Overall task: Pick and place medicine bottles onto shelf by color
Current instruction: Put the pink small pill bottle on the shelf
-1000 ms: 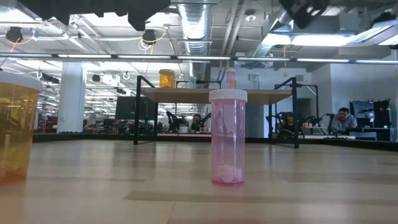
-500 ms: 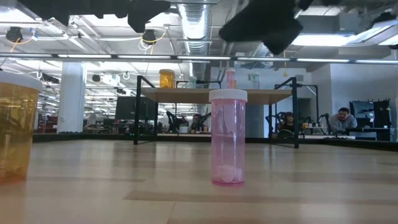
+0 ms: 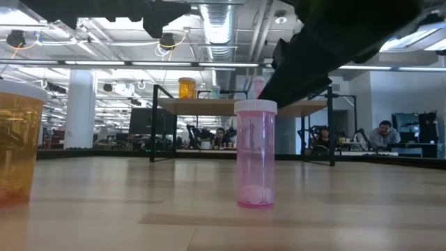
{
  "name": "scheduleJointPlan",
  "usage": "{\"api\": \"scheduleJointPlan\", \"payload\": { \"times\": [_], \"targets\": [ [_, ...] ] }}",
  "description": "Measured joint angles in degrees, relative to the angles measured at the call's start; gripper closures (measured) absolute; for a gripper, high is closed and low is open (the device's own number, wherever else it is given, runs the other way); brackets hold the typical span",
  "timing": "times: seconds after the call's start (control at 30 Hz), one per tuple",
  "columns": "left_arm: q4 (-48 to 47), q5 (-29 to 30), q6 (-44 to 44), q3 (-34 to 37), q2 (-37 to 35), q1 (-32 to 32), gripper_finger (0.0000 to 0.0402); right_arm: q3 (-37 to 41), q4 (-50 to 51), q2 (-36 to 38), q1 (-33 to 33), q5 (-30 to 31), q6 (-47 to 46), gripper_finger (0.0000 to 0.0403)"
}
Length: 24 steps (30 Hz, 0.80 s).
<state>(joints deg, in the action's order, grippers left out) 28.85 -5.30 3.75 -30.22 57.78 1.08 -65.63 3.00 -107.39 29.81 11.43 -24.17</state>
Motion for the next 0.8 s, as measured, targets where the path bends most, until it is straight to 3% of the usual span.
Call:
{"api": "scheduleJointPlan", "payload": {
  "times": [0.8],
  "targets": [
    [-1.3, -0.2, 0.3, 0.0, 0.0, 0.0, 0.0141, 0.0, -3.1, -2.5, -0.3, -1.1, 1.8, 0.0148]
  ]
}}
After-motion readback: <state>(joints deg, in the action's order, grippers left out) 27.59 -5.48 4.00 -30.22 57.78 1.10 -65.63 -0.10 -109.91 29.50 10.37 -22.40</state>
